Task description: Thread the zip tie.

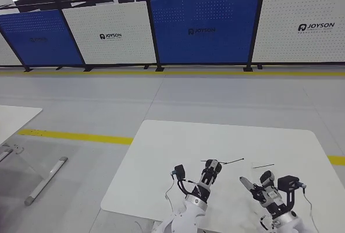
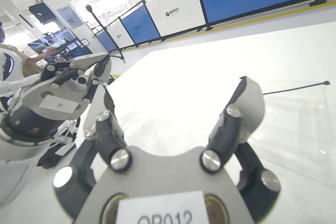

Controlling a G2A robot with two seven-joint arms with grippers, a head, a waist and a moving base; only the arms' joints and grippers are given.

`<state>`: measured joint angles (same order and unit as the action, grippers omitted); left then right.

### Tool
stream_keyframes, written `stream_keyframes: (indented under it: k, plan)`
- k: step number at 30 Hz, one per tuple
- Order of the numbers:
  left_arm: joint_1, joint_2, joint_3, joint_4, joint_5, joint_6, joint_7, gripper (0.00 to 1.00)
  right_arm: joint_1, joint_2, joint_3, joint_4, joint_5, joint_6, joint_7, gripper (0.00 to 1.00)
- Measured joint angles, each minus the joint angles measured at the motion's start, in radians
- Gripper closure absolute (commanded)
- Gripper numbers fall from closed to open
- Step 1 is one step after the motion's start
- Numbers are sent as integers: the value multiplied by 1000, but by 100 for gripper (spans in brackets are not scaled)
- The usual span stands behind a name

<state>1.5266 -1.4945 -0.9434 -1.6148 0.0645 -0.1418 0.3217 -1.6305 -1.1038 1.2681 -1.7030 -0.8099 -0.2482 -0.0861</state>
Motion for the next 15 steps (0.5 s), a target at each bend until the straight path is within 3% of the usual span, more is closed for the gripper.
stream_keyframes:
  k: [2,4,7,15]
  plan:
    - [-1,0,-1,-2,-21,0,-12,100,11,-8,-35,14,-107,101,-58,0]
    - [-4,0,-3,1,-42,0,-35,100,25,-13,-64,30,-187,146,-70,0]
    - [-9,0,2,12,-37,9,-44,100,42,-16,-84,46,-248,147,-51,0]
    - [-16,-3,10,23,-28,20,-28,100,45,-17,-87,48,-252,144,-44,0]
